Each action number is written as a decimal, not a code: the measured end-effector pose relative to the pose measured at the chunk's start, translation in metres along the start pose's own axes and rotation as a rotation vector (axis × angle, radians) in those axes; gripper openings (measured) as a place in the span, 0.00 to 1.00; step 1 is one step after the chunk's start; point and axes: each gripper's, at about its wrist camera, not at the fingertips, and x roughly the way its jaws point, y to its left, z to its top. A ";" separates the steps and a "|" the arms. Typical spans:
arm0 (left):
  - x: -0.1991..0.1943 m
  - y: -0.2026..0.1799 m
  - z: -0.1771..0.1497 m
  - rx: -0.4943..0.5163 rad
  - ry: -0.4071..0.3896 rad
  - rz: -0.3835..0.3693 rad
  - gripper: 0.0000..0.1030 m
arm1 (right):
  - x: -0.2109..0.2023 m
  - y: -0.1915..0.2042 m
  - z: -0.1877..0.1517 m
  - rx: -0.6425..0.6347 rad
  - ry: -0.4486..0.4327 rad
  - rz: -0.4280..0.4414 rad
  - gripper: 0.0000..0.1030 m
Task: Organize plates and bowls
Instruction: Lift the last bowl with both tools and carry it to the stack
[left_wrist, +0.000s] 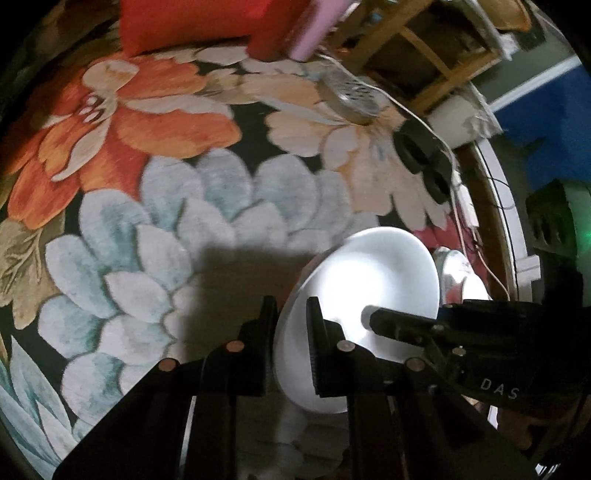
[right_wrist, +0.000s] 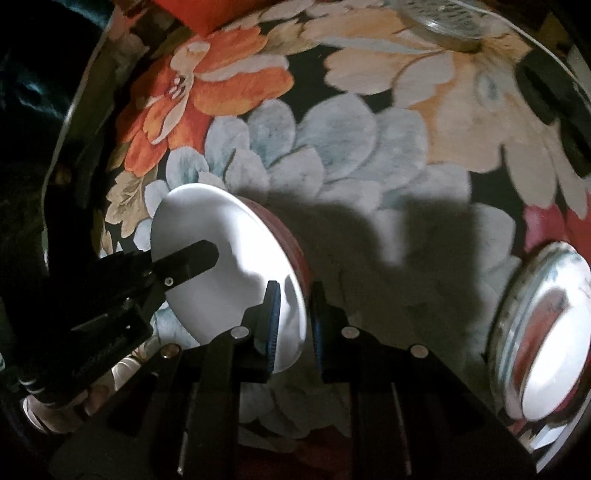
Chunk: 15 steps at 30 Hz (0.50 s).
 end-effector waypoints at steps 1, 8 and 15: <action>-0.001 -0.005 -0.001 0.013 -0.004 0.000 0.14 | -0.005 -0.003 -0.004 0.007 -0.019 -0.001 0.16; -0.005 -0.038 -0.002 0.070 -0.020 -0.021 0.14 | -0.037 -0.021 -0.012 0.047 -0.120 -0.006 0.16; 0.002 -0.068 0.002 0.106 -0.017 -0.036 0.14 | -0.058 -0.051 -0.022 0.100 -0.155 0.013 0.16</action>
